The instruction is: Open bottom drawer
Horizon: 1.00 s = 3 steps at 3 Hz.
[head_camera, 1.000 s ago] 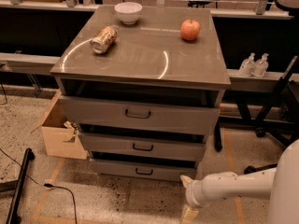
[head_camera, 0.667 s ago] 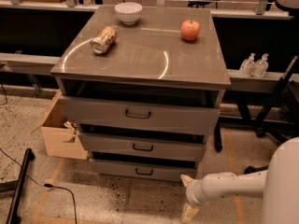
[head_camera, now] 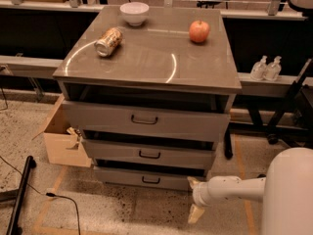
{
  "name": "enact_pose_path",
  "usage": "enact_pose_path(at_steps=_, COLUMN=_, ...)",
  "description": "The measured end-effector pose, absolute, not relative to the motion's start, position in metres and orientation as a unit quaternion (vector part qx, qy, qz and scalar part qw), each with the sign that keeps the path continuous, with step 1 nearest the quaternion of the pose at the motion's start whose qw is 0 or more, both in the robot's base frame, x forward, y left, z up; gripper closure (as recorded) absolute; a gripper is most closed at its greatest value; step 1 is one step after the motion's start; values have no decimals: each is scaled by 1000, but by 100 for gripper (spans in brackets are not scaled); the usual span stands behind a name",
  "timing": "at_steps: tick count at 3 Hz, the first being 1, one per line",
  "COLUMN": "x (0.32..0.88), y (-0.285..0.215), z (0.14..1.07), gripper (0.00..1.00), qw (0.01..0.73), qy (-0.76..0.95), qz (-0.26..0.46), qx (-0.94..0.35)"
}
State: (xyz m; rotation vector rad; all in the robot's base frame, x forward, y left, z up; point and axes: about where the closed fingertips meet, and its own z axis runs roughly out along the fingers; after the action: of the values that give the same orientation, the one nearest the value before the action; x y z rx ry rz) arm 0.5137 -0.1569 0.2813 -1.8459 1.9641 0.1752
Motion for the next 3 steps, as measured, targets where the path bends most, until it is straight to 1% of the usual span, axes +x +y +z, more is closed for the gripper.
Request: enact_pose_path(at_steps=3, x=560, y=-160, z=220, gripper=0, qw=226, qy=715, qz=54, qx=-659)
